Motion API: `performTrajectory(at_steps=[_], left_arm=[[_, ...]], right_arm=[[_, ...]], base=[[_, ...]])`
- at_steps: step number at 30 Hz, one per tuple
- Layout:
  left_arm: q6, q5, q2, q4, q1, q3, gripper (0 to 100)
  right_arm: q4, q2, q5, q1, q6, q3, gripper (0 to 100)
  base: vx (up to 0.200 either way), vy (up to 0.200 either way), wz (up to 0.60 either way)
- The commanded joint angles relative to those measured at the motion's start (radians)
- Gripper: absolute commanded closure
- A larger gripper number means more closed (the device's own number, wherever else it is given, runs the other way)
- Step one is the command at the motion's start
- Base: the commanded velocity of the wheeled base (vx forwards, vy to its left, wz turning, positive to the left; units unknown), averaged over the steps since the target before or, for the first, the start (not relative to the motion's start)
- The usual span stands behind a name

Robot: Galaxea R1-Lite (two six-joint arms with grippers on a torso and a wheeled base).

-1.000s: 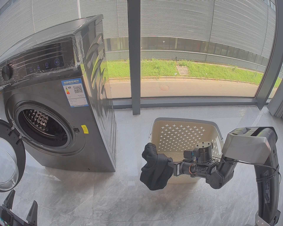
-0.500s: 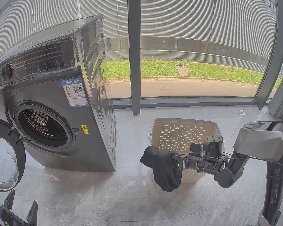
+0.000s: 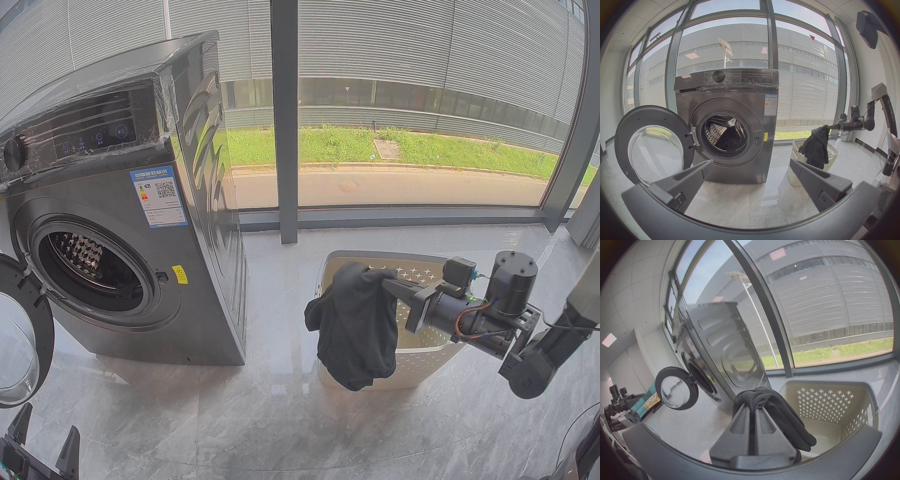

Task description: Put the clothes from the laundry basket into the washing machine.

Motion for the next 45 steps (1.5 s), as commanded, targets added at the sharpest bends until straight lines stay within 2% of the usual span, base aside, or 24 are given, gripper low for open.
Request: performTrajectory(at_steps=[1,15,17,18,21,26,27,30,33,35,45], left_arm=[[0.002,-0.001,-0.016,0.000,0.000,0.016,0],[-0.002,0.000,-0.016,0.000,0.000,0.016,0],[-0.004,0.000,-0.016,0.000,0.000,0.016,0],[-0.005,0.000,-0.016,0.000,0.000,0.016,0],[-0.007,0.002,-0.016,0.000,0.000,0.016,0],[-0.010,0.002,-0.016,0.000,0.000,0.016,0],[-0.010,0.002,-0.016,0.000,0.000,0.016,0],[-0.010,0.003,-0.016,0.000,0.000,0.016,0],[-0.011,0.003,-0.016,0.000,0.000,0.016,0],[-0.014,0.003,-0.016,0.000,0.000,0.016,0],[-0.021,0.002,-0.016,0.000,0.000,0.016,0]], right_arm=[[-0.003,-0.229,-0.047,0.035,-0.005,0.036,100],[0.002,-0.356,-0.096,0.033,-0.024,0.033,100],[0.001,-0.353,-0.098,0.024,-0.067,0.052,100],[-0.001,-0.353,-0.101,0.022,-0.070,0.053,100],[0.001,-0.356,-0.144,0.027,-0.077,0.044,100],[0.004,-0.373,-0.167,0.033,-0.082,0.039,100],[0.011,-0.384,-0.182,0.035,-0.082,0.042,100],[0.086,-0.410,-0.268,0.039,-0.083,0.036,100],[0.152,-0.442,-0.361,0.039,-0.106,0.033,100],[0.155,-0.448,-0.374,0.039,-0.108,0.033,100],[0.155,-0.450,-0.378,0.050,-0.108,0.027,100]], base=[[0.000,0.000,0.00],[0.000,0.000,0.00],[0.000,0.000,0.00],[-0.200,0.000,0.00],[-0.200,0.000,0.00],[-0.200,0.000,0.00],[0.000,0.000,0.00],[0.000,0.000,0.00],[0.000,0.000,0.00],[0.000,0.000,0.00],[0.000,0.200,0.00]])
